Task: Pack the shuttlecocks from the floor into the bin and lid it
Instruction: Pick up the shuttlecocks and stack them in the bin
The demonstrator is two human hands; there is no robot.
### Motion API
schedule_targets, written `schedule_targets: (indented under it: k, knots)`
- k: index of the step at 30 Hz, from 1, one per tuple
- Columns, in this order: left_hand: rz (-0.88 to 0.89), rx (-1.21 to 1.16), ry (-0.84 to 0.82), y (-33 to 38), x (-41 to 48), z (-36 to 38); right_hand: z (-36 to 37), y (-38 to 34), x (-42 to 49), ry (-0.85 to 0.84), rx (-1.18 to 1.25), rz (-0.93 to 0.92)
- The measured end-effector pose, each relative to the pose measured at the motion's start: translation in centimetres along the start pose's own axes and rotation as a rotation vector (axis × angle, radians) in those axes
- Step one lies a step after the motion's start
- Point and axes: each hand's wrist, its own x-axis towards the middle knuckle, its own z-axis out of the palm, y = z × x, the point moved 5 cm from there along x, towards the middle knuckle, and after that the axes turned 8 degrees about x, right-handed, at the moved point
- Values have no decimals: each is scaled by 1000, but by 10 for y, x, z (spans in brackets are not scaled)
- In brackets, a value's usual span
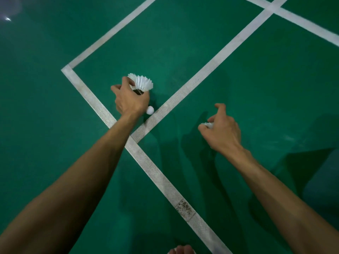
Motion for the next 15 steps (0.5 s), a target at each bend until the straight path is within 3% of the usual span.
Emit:
schedule_targets:
  k: [3, 6, 10, 15]
  knots:
    - [95, 33, -119, -2, 16, 1, -3, 4, -5, 5, 30, 24]
    - [80, -47, -255, -11, 16, 6, -5, 9, -14, -9, 48, 40]
    - [84, -201, -165, 4, -15, -2, -15, 12, -20, 6, 202, 43]
    - [227, -367, -179, 57, -94, 6, -44, 9, -21, 202, 235, 7]
